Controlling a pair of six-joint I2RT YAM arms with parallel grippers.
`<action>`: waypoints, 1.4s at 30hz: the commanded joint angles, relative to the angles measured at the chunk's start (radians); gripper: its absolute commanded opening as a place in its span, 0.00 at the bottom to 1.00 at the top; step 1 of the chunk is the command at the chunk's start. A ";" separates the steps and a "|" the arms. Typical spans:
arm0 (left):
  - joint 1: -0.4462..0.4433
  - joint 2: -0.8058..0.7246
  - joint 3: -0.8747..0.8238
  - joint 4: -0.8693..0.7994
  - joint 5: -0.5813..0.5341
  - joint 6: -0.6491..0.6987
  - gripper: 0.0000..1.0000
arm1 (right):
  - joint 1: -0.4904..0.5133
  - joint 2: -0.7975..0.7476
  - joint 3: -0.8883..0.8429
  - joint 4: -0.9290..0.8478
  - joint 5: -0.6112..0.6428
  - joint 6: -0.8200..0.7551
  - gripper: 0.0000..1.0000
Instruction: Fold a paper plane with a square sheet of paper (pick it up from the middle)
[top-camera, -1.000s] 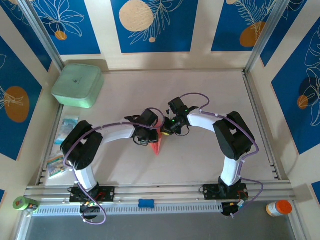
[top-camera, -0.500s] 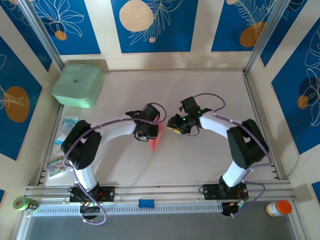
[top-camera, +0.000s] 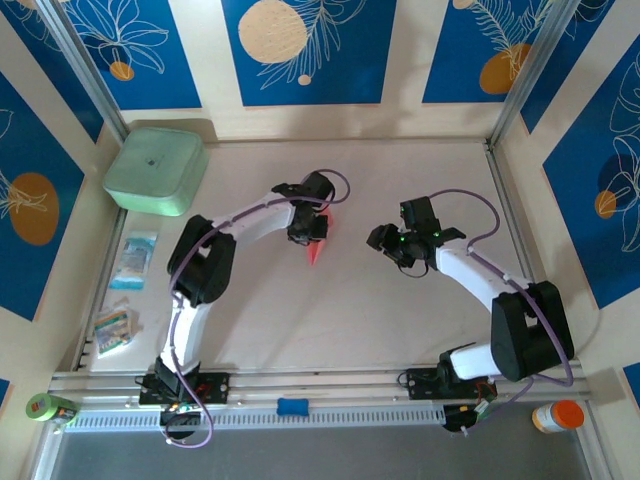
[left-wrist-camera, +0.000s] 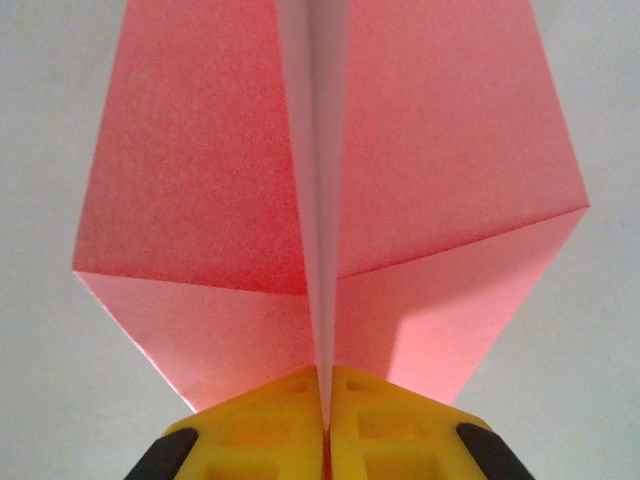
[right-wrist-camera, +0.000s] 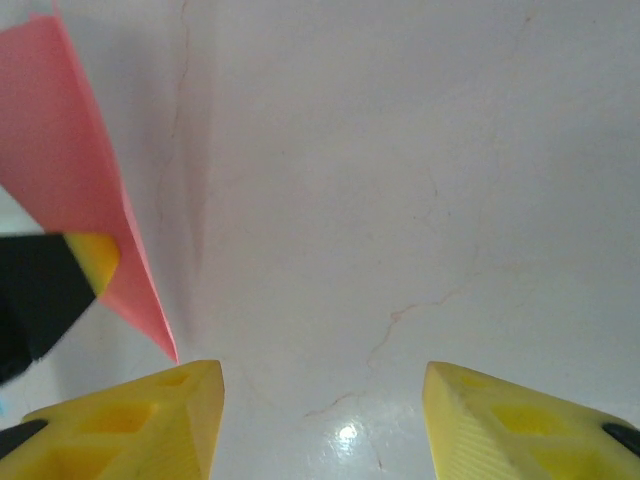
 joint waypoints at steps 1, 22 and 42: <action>0.015 0.051 0.111 -0.107 -0.052 0.006 0.10 | -0.004 -0.019 0.004 -0.048 0.013 -0.025 0.55; 0.047 0.206 0.249 -0.123 -0.009 -0.029 0.17 | 0.000 -0.049 -0.020 -0.044 -0.010 -0.048 0.56; 0.047 0.215 0.251 -0.093 -0.067 -0.055 0.08 | 0.005 -0.053 -0.018 -0.041 -0.004 -0.064 0.59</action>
